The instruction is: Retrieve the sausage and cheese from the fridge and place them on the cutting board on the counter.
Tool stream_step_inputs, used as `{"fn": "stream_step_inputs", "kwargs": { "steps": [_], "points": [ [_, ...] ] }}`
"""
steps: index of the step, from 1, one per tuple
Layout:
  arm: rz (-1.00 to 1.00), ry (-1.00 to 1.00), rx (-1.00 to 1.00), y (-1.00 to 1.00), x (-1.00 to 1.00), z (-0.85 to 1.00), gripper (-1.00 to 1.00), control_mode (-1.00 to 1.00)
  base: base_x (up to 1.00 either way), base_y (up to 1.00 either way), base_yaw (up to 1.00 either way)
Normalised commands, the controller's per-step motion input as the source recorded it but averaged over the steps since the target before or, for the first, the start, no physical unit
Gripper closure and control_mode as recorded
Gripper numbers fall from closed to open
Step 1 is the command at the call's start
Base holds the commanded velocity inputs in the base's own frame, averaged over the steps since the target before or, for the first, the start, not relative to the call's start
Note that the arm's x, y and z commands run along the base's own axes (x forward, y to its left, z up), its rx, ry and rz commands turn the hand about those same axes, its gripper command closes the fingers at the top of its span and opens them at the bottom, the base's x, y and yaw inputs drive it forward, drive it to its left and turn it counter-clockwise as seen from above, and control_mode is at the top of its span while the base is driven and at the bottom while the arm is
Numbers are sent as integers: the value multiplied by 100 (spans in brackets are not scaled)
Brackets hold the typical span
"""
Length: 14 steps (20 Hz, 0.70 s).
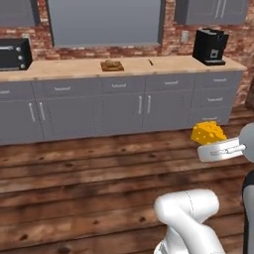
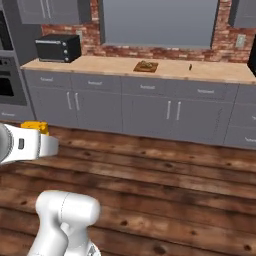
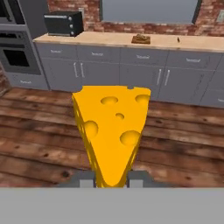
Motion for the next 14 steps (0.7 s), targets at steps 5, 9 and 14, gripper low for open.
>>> {"fn": "stream_step_inputs", "kwargs": {
  "steps": [5, 9, 14],
  "points": [
    [0, 0, 0, 0, 0, 0, 100, 100, 100, -6, 1],
    [0, 0, 0, 0, 0, 0, 100, 100, 100, -7, -8],
    [0, 0, 0, 0, 0, 0, 100, 100, 100, 9, -15]
  ]
}}
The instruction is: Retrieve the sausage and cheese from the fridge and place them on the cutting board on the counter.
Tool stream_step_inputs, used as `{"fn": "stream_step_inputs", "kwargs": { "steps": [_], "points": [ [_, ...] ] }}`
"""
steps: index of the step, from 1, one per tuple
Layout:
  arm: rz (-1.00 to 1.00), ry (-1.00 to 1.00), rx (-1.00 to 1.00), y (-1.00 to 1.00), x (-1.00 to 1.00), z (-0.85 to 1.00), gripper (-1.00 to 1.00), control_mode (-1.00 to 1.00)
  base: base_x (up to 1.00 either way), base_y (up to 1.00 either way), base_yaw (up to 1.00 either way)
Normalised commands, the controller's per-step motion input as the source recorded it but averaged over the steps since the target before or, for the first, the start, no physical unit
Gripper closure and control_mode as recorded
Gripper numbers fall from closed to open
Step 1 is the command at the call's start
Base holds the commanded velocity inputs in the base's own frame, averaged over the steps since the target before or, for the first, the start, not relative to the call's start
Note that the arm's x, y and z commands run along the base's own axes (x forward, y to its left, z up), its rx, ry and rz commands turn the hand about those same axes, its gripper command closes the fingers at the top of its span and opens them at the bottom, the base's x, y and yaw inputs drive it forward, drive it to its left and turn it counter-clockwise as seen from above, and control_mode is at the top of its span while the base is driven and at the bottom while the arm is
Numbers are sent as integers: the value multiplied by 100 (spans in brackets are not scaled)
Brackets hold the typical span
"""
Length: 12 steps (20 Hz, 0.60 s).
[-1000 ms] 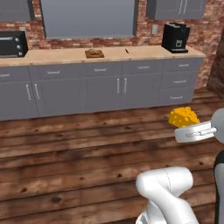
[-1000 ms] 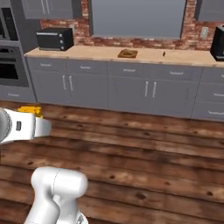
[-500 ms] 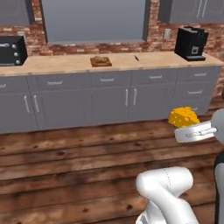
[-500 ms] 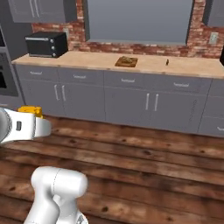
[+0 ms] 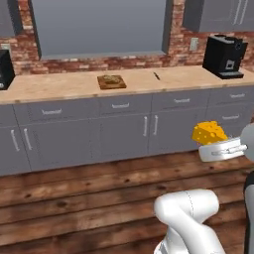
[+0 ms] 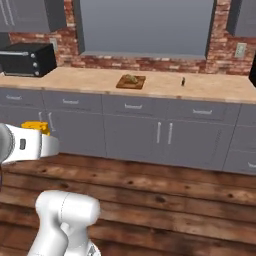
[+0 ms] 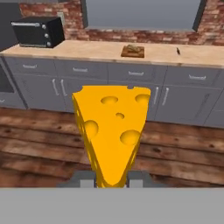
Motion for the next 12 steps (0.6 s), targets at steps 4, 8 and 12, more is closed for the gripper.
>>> {"fn": "stream_step_inputs", "kwargs": {
  "steps": [4, 8, 12],
  "points": [
    [0, 0, 0, 0, 0, 0, 100, 100, 100, 11, -20],
    [0, 0, 0, 0, 0, 0, 100, 100, 100, 20, -10],
    [0, 0, 0, 0, 0, 0, 100, 100, 100, 20, 0]
  ]
}}
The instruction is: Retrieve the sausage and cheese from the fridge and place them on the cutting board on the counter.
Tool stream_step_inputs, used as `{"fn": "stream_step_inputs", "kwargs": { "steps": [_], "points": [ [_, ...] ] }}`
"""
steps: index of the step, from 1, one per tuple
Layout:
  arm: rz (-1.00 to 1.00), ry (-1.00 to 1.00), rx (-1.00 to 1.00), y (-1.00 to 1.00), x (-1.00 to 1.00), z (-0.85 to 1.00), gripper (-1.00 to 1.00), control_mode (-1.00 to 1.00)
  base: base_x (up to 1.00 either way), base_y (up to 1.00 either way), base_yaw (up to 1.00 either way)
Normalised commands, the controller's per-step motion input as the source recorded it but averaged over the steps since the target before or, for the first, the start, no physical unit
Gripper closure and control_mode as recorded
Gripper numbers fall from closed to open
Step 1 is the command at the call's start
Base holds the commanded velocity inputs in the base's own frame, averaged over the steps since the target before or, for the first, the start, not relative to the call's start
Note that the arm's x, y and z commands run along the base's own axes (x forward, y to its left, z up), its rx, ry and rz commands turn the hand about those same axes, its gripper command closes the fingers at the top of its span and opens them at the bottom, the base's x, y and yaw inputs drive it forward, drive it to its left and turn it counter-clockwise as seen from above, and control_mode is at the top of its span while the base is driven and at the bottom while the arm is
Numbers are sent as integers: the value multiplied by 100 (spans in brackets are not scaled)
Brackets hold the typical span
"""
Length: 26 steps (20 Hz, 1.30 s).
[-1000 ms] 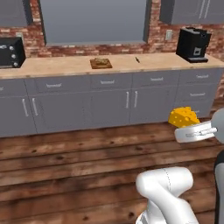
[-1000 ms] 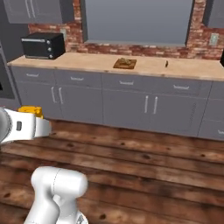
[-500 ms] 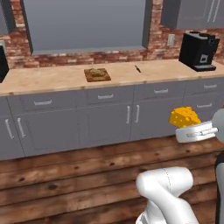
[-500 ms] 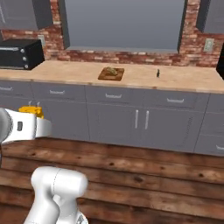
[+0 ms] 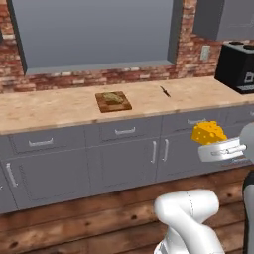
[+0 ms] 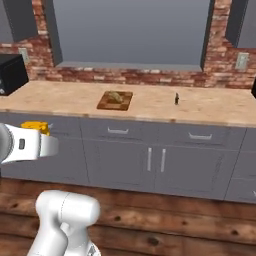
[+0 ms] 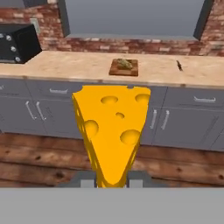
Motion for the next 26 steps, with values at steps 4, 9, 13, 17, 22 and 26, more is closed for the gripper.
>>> {"fn": "stream_step_inputs", "kwargs": {
  "steps": [4, 9, 13, 17, 22, 26],
  "points": [
    [0, 0, 0, 0, 0, 0, 100, 100, 100, 16, 5],
    [0, 0, 0, 0, 0, 0, 100, 100, 100, 0, 5],
    [0, 0, 0, 0, 0, 0, 100, 100, 100, 0, 1],
    [0, 0, 0, 0, 0, 0, 100, 100, 100, 0, 1],
    [0, 0, 0, 0, 0, 0, 100, 100, 100, 0, 5],
    [14, 27, 0, 0, 55, -38, 100, -100, 25, 0, 3]
  ]
}}
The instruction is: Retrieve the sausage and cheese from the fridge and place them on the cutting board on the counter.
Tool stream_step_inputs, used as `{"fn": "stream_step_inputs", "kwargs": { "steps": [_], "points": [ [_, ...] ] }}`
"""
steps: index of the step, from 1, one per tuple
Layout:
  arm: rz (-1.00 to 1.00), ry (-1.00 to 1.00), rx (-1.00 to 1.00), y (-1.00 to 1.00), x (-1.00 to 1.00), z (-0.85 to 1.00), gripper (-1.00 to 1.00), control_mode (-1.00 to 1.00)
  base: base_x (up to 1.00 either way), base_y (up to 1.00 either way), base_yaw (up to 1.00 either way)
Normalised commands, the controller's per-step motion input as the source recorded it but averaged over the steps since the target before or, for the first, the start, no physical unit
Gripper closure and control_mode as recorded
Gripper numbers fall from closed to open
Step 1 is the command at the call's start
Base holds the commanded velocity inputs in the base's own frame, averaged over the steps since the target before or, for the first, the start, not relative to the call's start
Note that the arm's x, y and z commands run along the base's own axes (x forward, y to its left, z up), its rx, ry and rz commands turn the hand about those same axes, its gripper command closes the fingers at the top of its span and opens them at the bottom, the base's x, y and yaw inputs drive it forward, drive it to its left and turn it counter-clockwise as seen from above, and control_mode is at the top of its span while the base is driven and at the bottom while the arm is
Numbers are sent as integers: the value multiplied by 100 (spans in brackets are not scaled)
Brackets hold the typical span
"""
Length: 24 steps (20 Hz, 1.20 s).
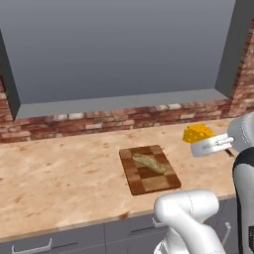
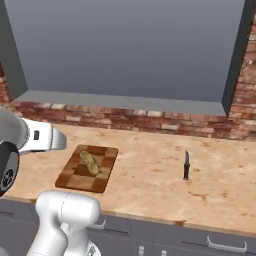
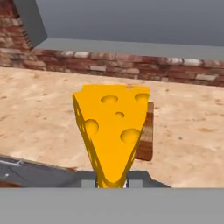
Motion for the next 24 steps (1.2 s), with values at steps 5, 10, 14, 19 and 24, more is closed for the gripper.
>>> {"fn": "stream_step_inputs", "kwargs": {
  "steps": [5, 10, 14, 19, 24],
  "points": [
    [17, 41, 0, 0, 90, -40, 100, -100, 0, 0, 0],
    [15, 34, 0, 0, 100, -44, 100, -100, 0, 0, 0],
    [8, 27, 0, -1, 100, -42, 100, -100, 0, 0, 0],
    [5, 15, -3, 8, 58, -58, 100, -100, 0, 0, 0],
    [16, 2, -15, 81, -31, -100, 100, -100, 0, 0, 0]
  ]
}}
